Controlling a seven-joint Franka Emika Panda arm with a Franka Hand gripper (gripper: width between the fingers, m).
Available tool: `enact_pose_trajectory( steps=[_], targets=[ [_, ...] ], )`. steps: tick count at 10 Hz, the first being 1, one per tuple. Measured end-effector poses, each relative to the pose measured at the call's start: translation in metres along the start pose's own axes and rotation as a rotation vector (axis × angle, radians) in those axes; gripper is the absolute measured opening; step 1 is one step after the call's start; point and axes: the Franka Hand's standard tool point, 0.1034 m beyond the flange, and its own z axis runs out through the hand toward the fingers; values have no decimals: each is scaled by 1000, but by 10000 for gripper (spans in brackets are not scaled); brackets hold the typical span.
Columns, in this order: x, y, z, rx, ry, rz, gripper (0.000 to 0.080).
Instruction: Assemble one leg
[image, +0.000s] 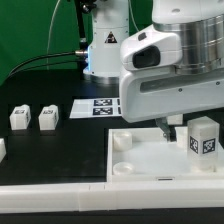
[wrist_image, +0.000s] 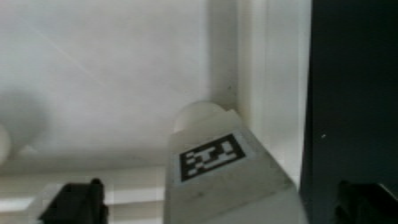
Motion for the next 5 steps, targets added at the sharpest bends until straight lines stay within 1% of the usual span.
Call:
enact_pose_trajectory(
  steps=[1,2,3,4,5],
  targets=[
    [0,2,0,-4,0,-128,649],
    [0,3,1,-7,0,-195,649],
    [0,3,1,-7,-1,-195,649],
    [0,3,1,-7,-1,-195,623],
    [0,3,2,-7,-2,-194,623]
  ],
)
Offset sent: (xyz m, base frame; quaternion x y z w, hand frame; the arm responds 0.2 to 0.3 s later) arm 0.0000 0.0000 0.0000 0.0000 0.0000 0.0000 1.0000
